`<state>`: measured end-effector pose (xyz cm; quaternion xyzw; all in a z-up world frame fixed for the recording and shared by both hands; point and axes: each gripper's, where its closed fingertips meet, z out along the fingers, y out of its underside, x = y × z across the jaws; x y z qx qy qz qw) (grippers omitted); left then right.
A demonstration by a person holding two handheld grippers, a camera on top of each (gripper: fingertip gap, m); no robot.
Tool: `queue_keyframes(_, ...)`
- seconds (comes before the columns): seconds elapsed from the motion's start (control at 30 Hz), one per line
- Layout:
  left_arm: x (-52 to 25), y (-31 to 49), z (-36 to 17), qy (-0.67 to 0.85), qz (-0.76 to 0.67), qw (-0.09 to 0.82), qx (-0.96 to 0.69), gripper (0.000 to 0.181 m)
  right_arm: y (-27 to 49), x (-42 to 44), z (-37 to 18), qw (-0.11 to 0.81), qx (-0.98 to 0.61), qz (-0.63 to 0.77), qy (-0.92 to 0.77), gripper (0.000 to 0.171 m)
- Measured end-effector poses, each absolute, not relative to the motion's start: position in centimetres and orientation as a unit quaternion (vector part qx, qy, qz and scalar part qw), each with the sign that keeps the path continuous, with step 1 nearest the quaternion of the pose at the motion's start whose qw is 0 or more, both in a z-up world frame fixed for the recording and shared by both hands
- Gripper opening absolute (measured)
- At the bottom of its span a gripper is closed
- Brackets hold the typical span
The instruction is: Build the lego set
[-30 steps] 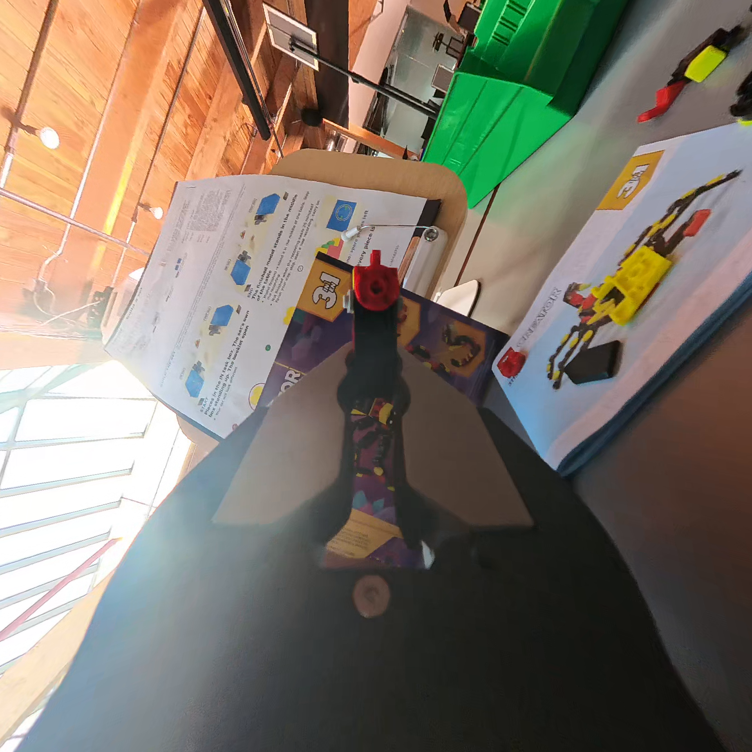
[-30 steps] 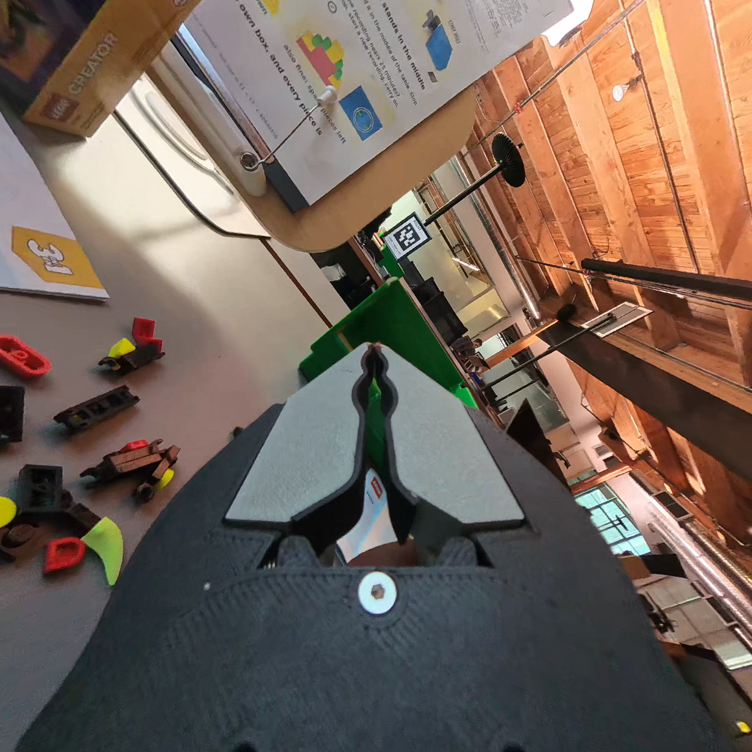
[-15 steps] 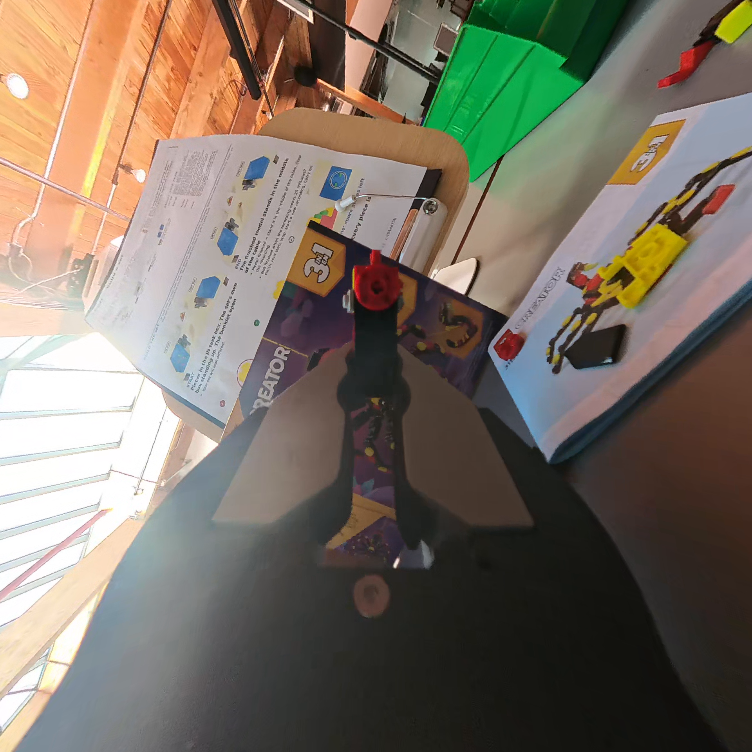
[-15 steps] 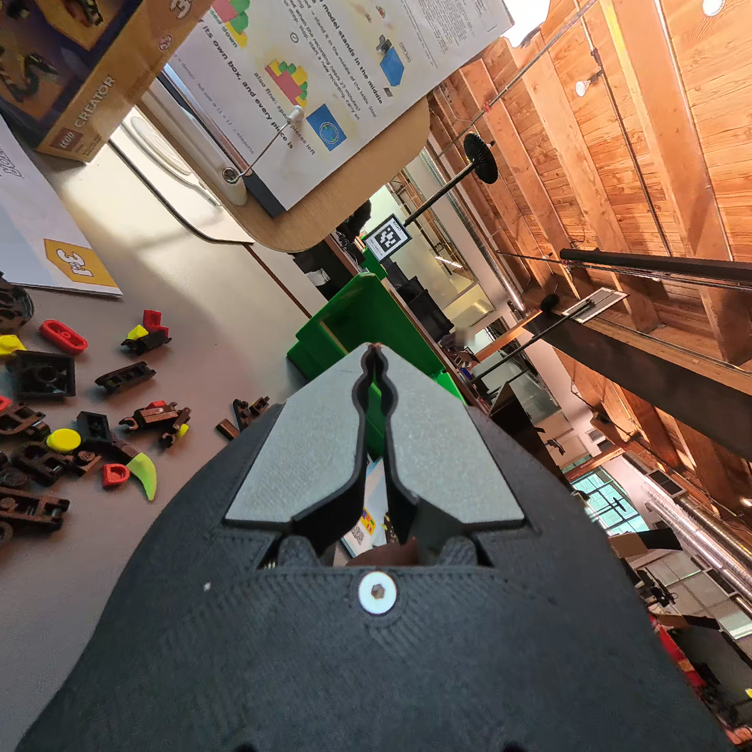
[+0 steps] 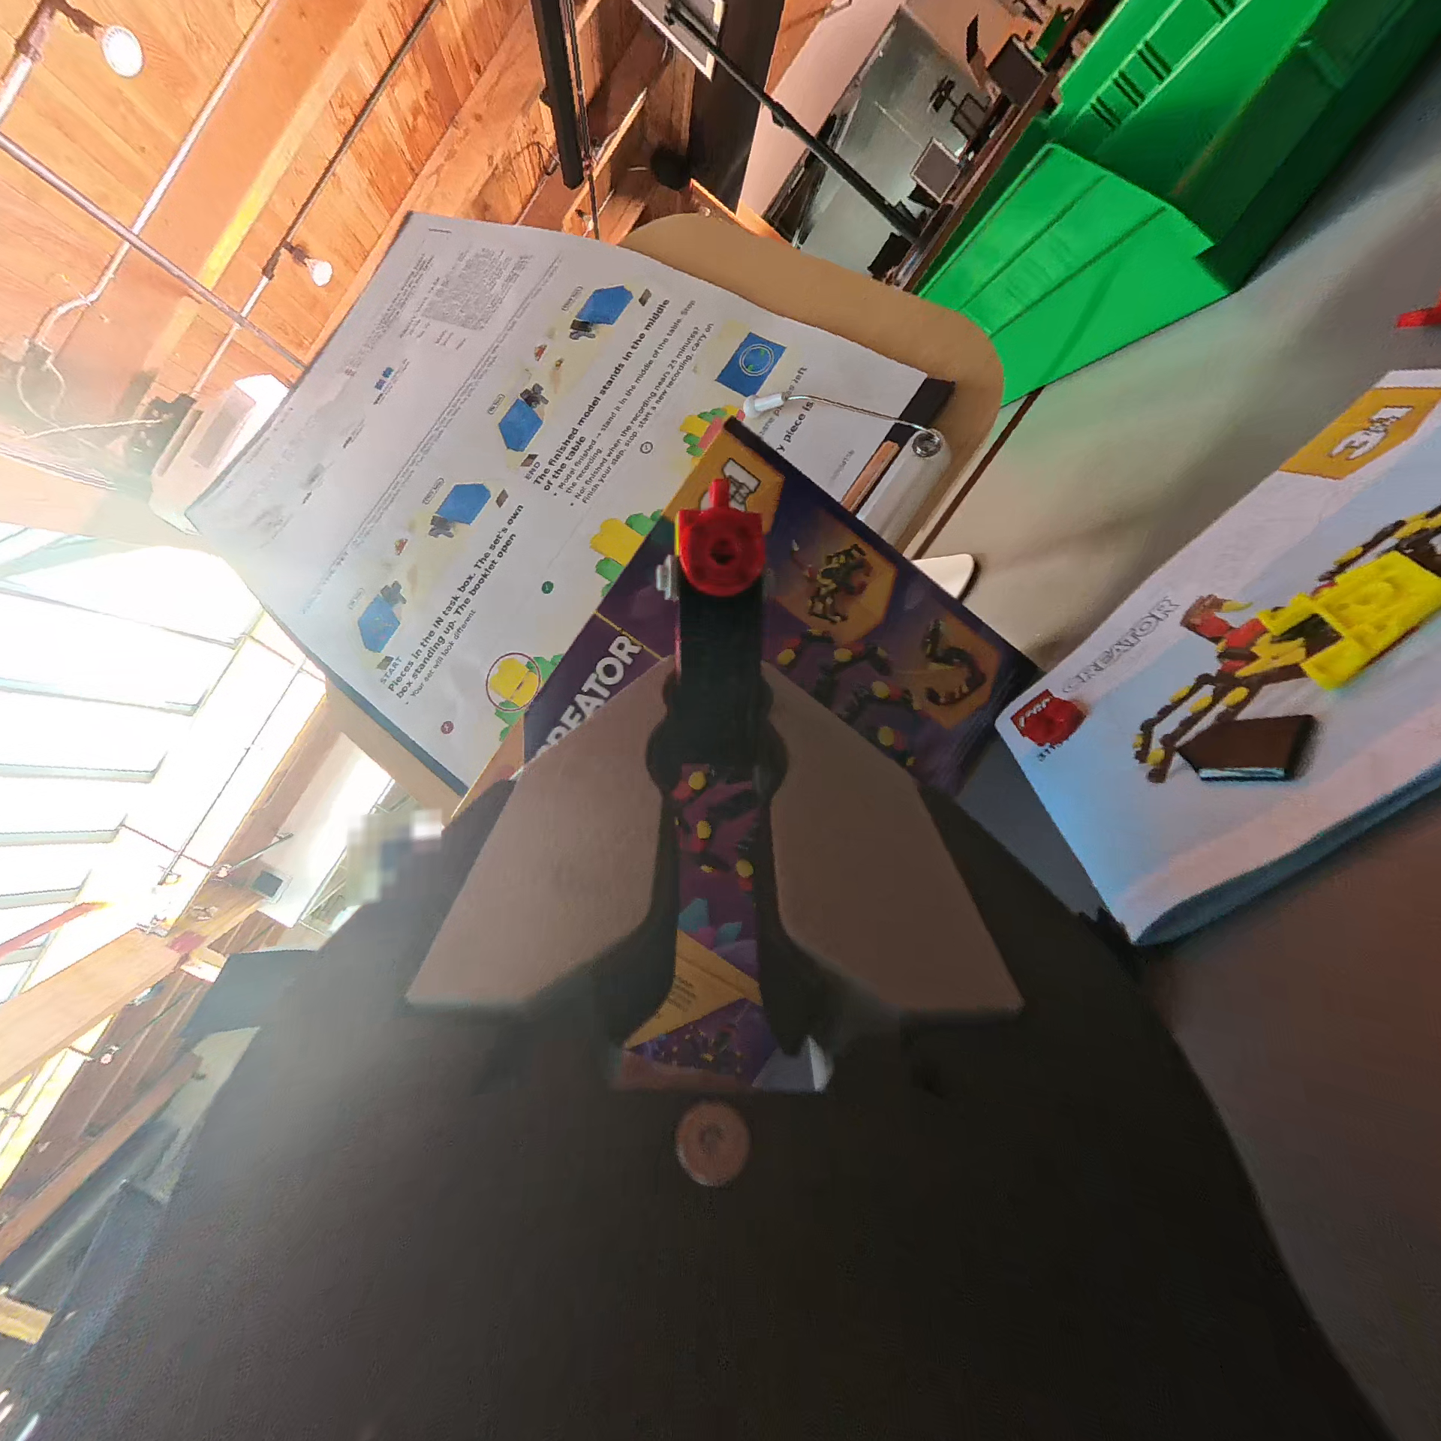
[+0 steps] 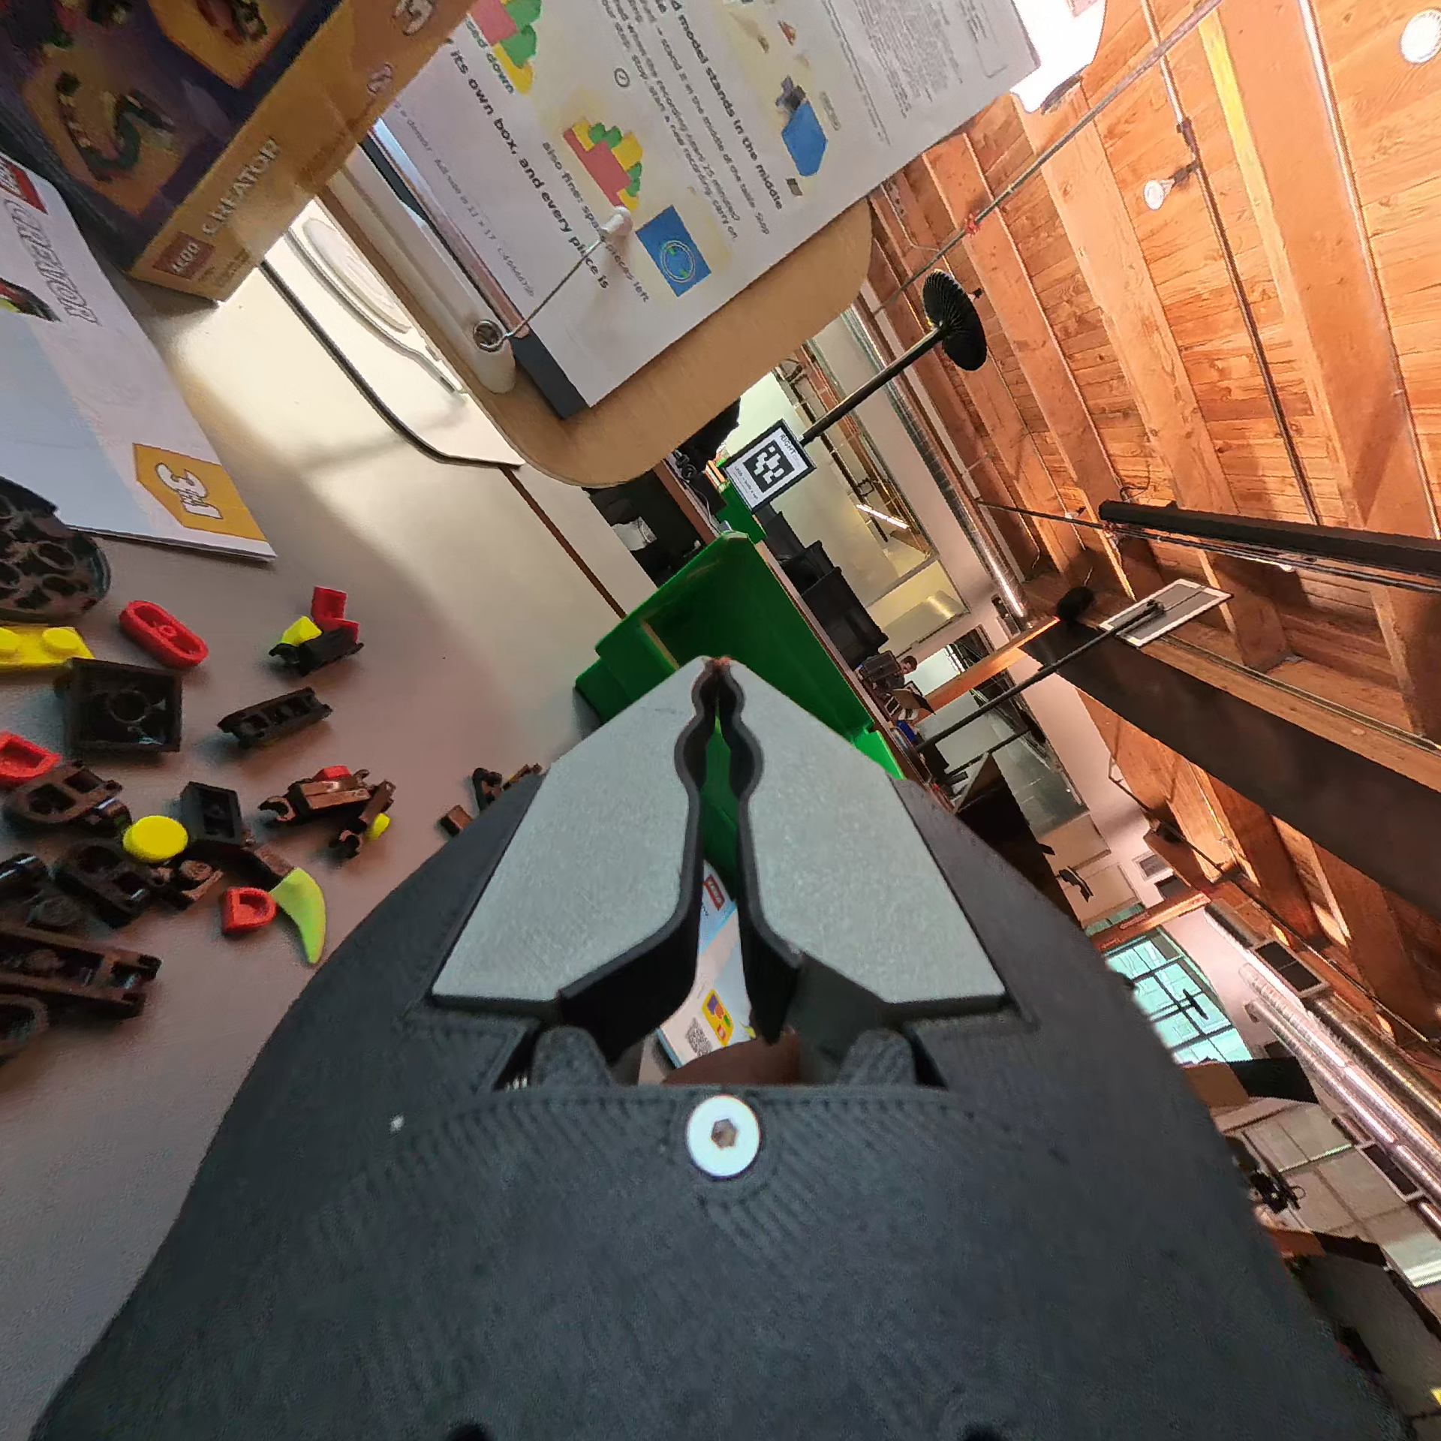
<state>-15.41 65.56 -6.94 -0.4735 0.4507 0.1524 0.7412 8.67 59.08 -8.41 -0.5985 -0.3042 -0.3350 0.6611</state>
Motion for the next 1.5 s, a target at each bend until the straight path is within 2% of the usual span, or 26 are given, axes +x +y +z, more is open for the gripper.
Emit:
queue_keyframes(0.37, -15.8, 65.8, -6.4, 0.432, 0.118, 0.75, -0.488, 0.012, 58.8, 8.7, -7.9, 0.681, -0.601, -0.302, -0.29, 0.0)
queue_keyframes(1.5, -15.0, 65.8, -7.9, 0.461, 0.135, 0.727, -0.491, 0.011, 58.2, 9.7, -6.9, 0.721, -0.623, -0.185, -0.238, 0.0)
